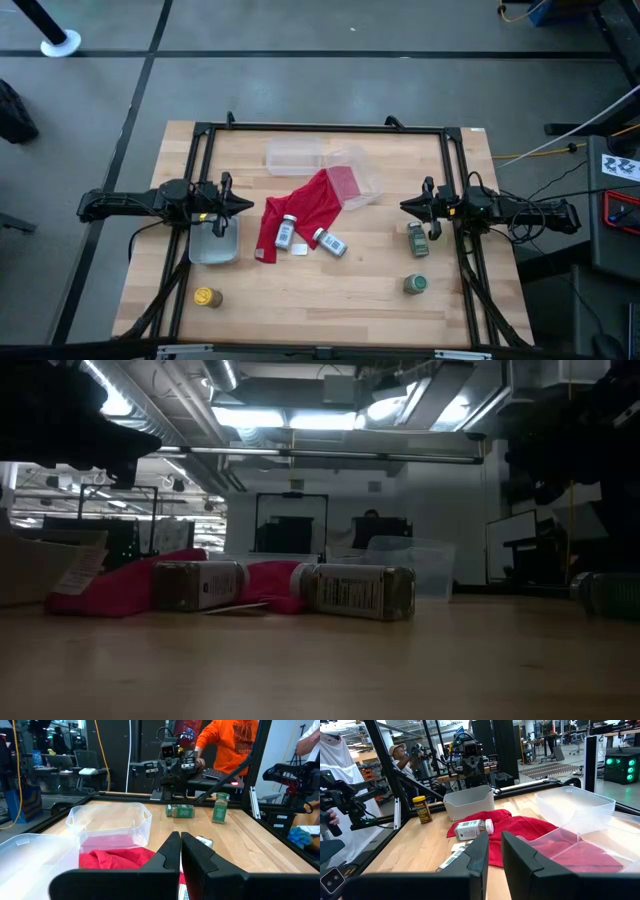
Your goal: Sort spices by type
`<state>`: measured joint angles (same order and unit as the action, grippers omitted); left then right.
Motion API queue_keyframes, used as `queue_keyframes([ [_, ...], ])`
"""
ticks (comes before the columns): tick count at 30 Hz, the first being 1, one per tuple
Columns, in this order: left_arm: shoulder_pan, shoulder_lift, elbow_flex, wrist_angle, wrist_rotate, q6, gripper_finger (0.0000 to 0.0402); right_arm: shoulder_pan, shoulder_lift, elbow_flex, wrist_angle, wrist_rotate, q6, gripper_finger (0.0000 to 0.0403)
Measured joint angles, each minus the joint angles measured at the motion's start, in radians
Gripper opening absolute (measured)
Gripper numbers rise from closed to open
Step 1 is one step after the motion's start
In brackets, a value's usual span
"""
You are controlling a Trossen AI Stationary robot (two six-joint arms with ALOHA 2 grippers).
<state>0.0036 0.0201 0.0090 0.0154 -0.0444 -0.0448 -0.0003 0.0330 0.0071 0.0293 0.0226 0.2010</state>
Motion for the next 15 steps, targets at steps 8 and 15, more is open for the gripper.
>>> queue_keyframes([
  [8,0.000,0.000,0.000,0.000,0.000,0.000,0.0000,0.000,0.000,0.000,0.001,0.000,0.031,0.0053],
  [15,0.000,0.000,0.000,0.000,0.000,-0.016,0.0000,0.000,0.000,0.000,0.003,0.000,0.032,0.0053],
])
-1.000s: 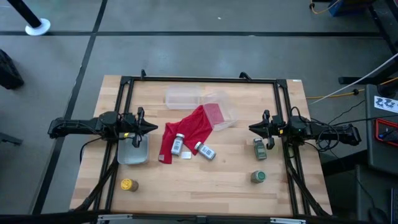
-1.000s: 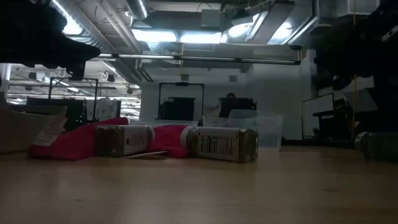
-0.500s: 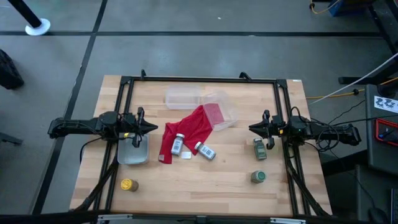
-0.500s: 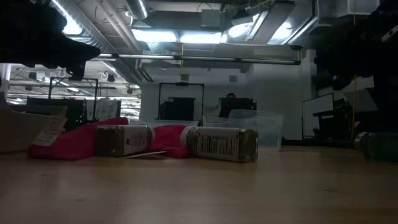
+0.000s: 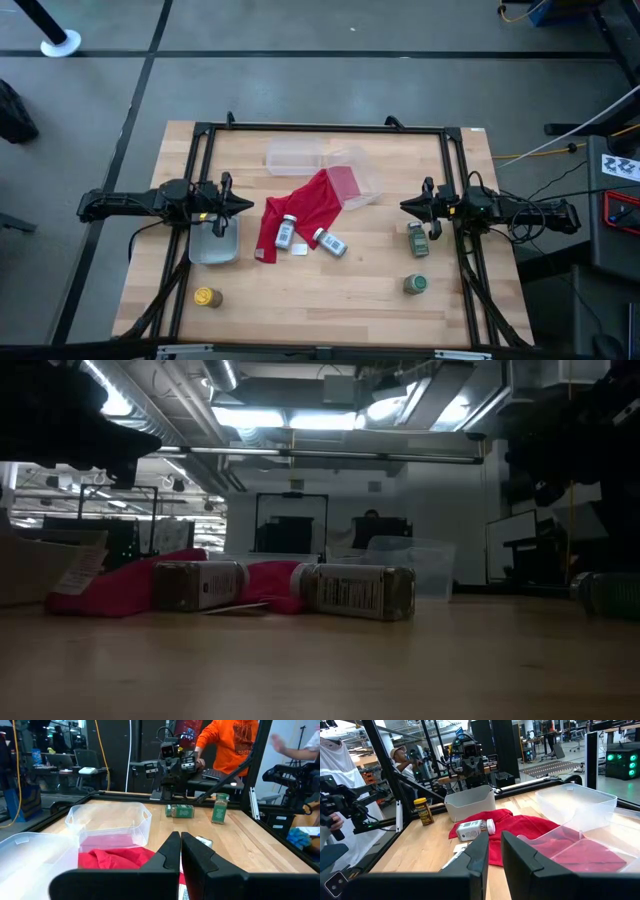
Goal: Sort spices by type
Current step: Put the top green seasoning bottle into the right transparent bin
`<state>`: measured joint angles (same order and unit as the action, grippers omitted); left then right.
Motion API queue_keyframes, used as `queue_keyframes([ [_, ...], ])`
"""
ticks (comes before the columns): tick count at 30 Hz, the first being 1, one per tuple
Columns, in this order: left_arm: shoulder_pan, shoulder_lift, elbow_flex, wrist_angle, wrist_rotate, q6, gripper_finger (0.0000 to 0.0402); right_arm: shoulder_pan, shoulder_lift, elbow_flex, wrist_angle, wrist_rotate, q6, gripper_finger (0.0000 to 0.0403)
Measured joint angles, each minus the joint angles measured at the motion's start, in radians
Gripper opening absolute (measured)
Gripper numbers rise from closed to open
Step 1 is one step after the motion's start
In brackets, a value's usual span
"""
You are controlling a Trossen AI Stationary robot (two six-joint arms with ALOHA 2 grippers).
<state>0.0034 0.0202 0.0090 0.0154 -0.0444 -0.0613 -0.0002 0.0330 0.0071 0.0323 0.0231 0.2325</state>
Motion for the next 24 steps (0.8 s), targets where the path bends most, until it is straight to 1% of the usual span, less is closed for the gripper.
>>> queue_keyframes([
  [8,0.000,0.000,0.000,0.000,0.000,-0.069,0.0000,0.000,0.000,0.003,0.007,0.002,0.002,0.0055],
  [10,0.000,0.000,0.000,0.000,0.000,-0.086,0.0000,0.000,0.000,0.008,0.008,0.003,0.002,0.0065],
  [13,0.000,0.000,0.000,0.000,-0.003,-0.112,0.0009,0.000,0.000,0.017,0.023,0.012,0.002,0.0097],
  [19,0.000,0.000,0.000,0.003,-0.020,-0.122,0.0070,0.000,0.000,0.025,0.024,0.055,0.014,0.0176],
  [21,0.000,0.000,0.000,0.004,-0.024,-0.122,0.0093,0.000,0.000,0.026,0.024,0.056,0.048,0.0193],
  [24,0.000,0.000,0.000,0.004,-0.025,-0.123,0.0121,0.000,0.000,0.027,0.024,0.056,0.092,0.0207],
])
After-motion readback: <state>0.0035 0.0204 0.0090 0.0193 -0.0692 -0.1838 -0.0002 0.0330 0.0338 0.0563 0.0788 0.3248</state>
